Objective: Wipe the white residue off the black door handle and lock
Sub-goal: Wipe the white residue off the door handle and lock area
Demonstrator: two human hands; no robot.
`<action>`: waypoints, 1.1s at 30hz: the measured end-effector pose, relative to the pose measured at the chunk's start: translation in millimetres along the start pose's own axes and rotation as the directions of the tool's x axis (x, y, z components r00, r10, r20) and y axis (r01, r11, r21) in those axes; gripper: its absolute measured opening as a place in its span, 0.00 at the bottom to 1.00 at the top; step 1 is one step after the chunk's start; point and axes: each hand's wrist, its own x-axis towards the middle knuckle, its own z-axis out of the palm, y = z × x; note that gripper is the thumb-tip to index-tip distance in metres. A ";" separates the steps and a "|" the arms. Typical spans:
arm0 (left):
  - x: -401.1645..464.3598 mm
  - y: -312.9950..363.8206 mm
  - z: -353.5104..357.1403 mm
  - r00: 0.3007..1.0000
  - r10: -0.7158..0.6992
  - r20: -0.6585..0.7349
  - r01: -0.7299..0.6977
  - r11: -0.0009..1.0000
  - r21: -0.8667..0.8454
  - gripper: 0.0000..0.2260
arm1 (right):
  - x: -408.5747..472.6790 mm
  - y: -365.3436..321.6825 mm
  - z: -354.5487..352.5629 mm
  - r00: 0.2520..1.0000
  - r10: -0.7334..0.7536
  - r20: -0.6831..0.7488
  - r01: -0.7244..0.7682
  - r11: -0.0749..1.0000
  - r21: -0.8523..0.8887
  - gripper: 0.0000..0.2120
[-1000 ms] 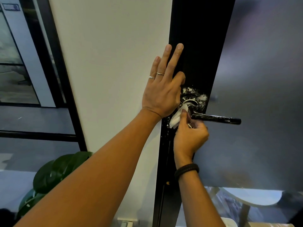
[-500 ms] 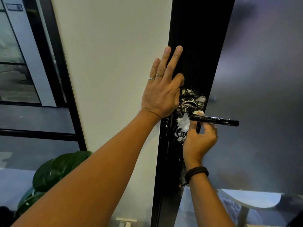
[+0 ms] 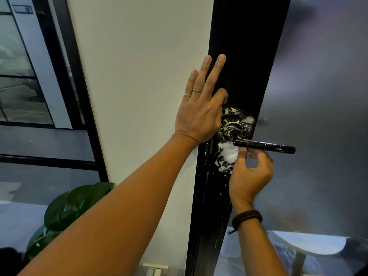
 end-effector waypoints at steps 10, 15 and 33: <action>0.0 0.2 -0.3 1.000 0.007 -0.003 -0.007 1.000 0.005 0.08 | -3.1 -1.8 4.1 0.974 -0.125 0.188 0.159 0.970 -0.181 0.09; -0.1 0.3 -0.6 1.000 0.011 -0.002 -0.011 1.000 0.012 0.08 | -6.6 -7.4 6.3 0.971 -0.136 0.197 0.176 0.963 -0.203 0.10; -0.9 0.9 0.0 1.000 0.005 -0.004 -0.005 1.000 0.009 0.08 | 35.4 10.2 -29.5 0.956 0.002 0.294 0.045 0.987 -0.153 0.09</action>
